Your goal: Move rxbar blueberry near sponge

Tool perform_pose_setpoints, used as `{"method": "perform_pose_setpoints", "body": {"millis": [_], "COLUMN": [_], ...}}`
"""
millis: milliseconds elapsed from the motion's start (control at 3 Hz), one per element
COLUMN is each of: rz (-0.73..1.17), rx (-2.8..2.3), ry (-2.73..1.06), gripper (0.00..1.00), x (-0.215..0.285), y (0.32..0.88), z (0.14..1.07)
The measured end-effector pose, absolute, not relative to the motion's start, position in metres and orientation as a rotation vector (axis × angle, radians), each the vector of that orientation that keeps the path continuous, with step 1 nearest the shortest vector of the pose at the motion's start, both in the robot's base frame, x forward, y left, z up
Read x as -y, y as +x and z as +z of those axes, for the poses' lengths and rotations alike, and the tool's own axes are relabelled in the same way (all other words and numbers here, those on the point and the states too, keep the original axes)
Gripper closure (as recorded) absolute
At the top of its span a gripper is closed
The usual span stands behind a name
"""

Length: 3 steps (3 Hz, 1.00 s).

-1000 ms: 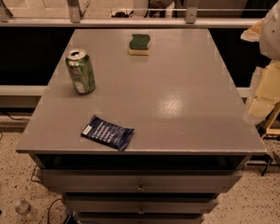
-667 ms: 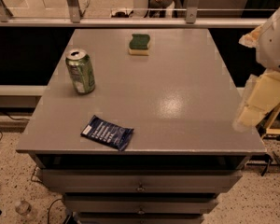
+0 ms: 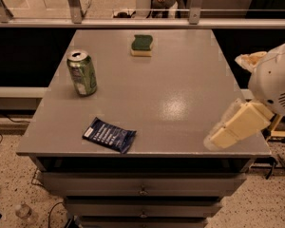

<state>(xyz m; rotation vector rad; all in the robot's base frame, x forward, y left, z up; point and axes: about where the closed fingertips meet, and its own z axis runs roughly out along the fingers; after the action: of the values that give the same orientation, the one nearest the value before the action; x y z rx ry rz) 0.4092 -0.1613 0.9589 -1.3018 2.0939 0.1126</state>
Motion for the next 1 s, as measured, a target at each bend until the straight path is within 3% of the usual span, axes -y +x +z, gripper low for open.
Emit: {"method": "perform_pose_setpoints", "body": {"millis": [1000], "rz": [0.37], "rx": [-1.849], "ry": [-1.145], "gripper": [0.0], "x": [0.122], "y": [0.392], "z": [0.908]}}
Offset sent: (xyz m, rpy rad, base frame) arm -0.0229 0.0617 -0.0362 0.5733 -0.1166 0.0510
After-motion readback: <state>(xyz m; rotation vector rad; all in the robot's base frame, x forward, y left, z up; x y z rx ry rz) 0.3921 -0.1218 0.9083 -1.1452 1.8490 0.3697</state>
